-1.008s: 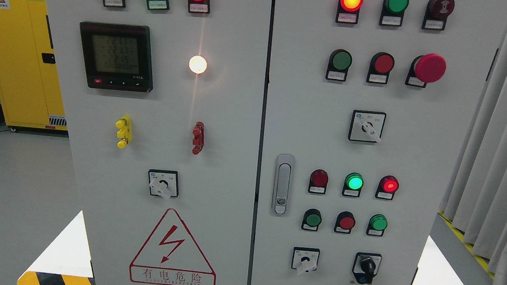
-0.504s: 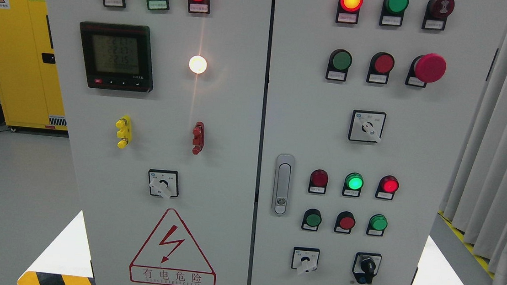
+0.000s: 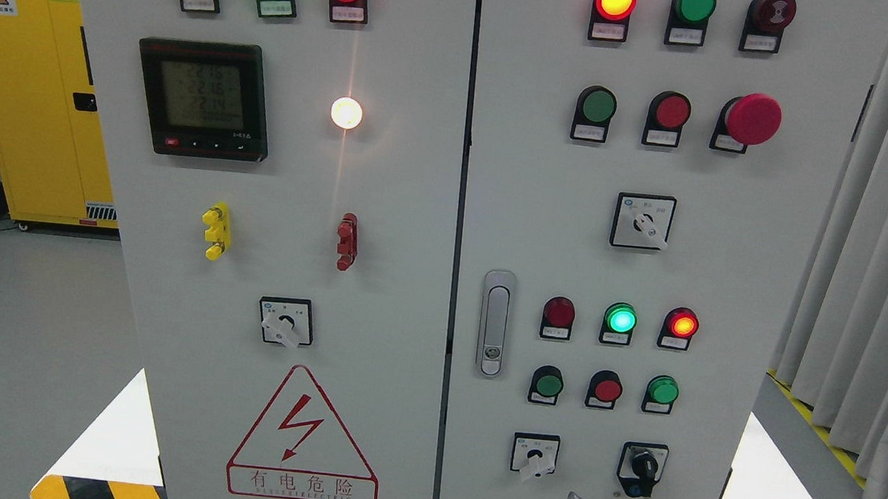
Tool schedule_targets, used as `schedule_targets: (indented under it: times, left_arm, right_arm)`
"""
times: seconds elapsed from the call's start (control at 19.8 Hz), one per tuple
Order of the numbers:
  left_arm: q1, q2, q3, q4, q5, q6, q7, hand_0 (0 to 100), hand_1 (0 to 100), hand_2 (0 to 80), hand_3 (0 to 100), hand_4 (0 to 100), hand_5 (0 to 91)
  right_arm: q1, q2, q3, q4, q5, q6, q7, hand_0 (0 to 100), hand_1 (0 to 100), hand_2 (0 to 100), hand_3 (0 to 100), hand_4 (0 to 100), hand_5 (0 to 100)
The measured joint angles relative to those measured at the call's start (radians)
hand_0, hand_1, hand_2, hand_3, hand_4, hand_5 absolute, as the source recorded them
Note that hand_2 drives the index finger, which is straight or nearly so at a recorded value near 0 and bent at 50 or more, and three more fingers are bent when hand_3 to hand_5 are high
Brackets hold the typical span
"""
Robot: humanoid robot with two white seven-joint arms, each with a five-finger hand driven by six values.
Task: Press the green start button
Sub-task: 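Raise the right hand toward the green push button in the lower row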
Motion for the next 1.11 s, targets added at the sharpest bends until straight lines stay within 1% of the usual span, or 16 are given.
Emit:
schedule_targets:
  times: [0.05,0.1,0.15,0.25,0.35,0.45,0.66,0.71,1.11]
  left_arm:
    - [0.0,0.0,0.0,0.0,0.0,0.0,0.0,12,56,0.0,0,0,0.0]
    - [0.0,0.0,0.0,0.0,0.0,0.0,0.0,12,56,0.0,0,0,0.0]
    - [0.0,0.0,0.0,0.0,0.0,0.0,0.0,12,56,0.0,0,0,0.0]
    - [0.0,0.0,0.0,0.0,0.0,0.0,0.0,12,56,0.0,0,0,0.0]
    - [0.0,0.0,0.0,0.0,0.0,0.0,0.0,12,56,0.0,0,0,0.0]
    - [0.0,0.0,0.0,0.0,0.0,0.0,0.0,12,56,0.0,0,0,0.0]
    - [0.0,0.0,0.0,0.0,0.0,0.0,0.0,12,56,0.0,0,0,0.0]
    - [0.0,0.0,0.0,0.0,0.0,0.0,0.0,12,56,0.0,0,0,0.0]
    - [0.0,0.0,0.0,0.0,0.0,0.0,0.0,12,56,0.0,0,0,0.0]
  right_arm:
    - [-0.011,0.0,-0.005,0.002,0.056,0.0,-0.002,56,90,0,90,98,100]
    - [-0.024,0.0,-0.01,0.007,0.105,0.0,-0.003,56,91,0,91,100,100]
    - [-0.043,0.0,-0.016,0.01,0.152,0.0,-0.004,56,92,0,90,100,100]
    - [-0.077,0.0,-0.026,0.019,0.237,0.002,-0.008,52,94,0,91,100,100]
    - [-0.108,0.0,-0.034,0.029,0.303,0.003,-0.009,51,95,0,91,100,100]
    - [-0.136,0.0,-0.043,0.038,0.352,0.004,-0.011,51,95,0,91,100,100]
    - [-0.183,0.0,-0.062,0.055,0.455,0.005,-0.013,54,98,0,92,100,100]
    - [-0.19,0.0,-0.065,0.058,0.477,0.005,-0.014,56,99,0,92,100,100]
    - [-0.231,0.0,-0.087,0.073,0.608,0.008,-0.016,61,100,0,93,100,100]
